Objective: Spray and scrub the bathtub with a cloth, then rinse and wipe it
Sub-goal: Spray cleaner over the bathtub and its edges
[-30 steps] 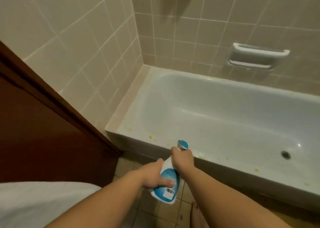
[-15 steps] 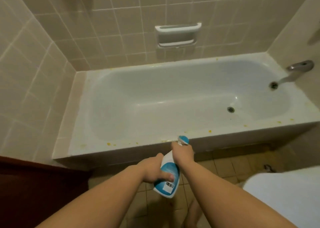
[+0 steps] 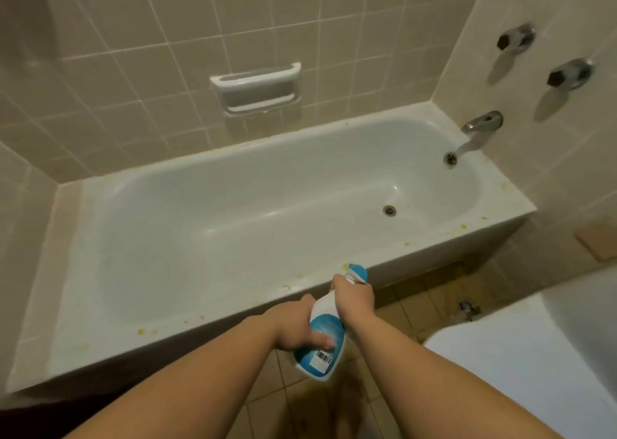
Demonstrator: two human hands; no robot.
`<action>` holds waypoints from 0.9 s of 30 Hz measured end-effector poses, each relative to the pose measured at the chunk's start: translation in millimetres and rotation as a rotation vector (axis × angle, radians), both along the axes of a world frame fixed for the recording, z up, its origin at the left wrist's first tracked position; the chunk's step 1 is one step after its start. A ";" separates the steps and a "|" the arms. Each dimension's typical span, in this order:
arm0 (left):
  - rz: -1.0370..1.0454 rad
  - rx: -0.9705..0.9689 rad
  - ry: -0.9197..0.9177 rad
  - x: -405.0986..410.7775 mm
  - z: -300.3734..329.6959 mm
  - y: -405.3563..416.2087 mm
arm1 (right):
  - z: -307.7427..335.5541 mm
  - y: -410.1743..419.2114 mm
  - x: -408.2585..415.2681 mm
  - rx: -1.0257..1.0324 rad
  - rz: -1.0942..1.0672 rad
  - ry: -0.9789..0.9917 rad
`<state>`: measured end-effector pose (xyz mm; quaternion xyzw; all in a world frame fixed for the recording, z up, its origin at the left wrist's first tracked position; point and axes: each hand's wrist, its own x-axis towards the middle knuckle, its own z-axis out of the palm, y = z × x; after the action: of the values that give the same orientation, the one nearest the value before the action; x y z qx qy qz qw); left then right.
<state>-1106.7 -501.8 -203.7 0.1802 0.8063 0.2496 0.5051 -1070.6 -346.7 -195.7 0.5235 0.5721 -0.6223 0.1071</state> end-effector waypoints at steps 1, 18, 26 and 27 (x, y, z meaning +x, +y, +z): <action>-0.010 0.000 -0.004 -6.4 -5.8 12.7 | -0.8 12.9 -2.3 0.004 -0.017 0.000; -0.457 0.004 0.040 -103.6 1.6 287.2 | -11.9 258.3 -58.7 0.085 -0.333 -0.053; -0.554 0.059 0.086 -127.6 0.9 386.5 | -14.9 348.2 -70.0 0.192 -0.453 -0.065; -0.567 0.069 0.087 -130.6 0.2 395.0 | -14.5 355.6 -71.2 0.185 -0.483 -0.059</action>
<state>-1237.3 -106.7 -203.5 0.4263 0.7355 0.1179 0.5133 -1141.8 8.9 -210.2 0.6706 0.4816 -0.5591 -0.0764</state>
